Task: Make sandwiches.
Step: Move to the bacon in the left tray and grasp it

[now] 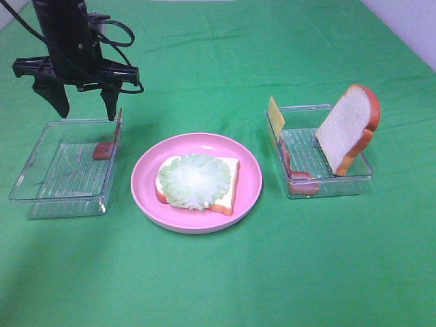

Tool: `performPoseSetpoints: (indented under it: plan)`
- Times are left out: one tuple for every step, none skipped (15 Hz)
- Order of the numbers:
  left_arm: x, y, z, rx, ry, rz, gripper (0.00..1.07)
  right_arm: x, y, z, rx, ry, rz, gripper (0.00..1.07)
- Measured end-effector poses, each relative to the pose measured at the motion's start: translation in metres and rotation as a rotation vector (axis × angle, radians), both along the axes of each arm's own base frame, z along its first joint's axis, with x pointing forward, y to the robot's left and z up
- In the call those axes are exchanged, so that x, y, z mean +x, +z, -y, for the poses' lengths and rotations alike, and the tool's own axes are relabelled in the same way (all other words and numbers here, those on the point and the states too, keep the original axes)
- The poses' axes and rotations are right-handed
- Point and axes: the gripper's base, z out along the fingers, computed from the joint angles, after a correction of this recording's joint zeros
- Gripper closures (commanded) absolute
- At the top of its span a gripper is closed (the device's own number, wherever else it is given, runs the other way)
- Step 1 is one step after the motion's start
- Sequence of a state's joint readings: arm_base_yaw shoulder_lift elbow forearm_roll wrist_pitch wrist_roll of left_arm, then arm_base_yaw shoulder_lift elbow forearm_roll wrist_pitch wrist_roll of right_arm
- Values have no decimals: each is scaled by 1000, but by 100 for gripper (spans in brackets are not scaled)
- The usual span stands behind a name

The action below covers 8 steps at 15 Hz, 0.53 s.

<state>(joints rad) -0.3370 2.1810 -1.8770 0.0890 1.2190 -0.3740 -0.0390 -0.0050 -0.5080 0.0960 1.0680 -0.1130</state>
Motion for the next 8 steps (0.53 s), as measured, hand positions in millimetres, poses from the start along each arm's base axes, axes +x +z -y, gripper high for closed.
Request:
performPoseSetpoints:
  plan:
    - [1, -5, 0, 4, 1, -11, 37, 0, 0, 0, 0, 0, 0, 25]
    - [2, -13, 1, -1, 3, -28, 37, 0, 0, 0, 0, 0, 0, 25]
    - [4, -20, 4, -20, 7, -35, 37, 0, 0, 0, 0, 0, 0, 25]
    - [5, -24, 7, -46, 9, -39, 37, 0, 0, 0, 0, 0, 0, 25]
    - [6, -27, 9, -65, 10, -38, 37, 0, 0, 0, 0, 0, 0, 25]
    - [8, -28, 10, -85, 13, -18, 37, 0, 0, 0, 0, 0, 0, 25]
    - [10, -27, 11, -92, 11, 1, 37, 0, 0, 0, 0, 0, 0, 25]
    - [11, -27, 11, -95, 10, 11, 37, 0, 0, 0, 0, 0, 0, 25]
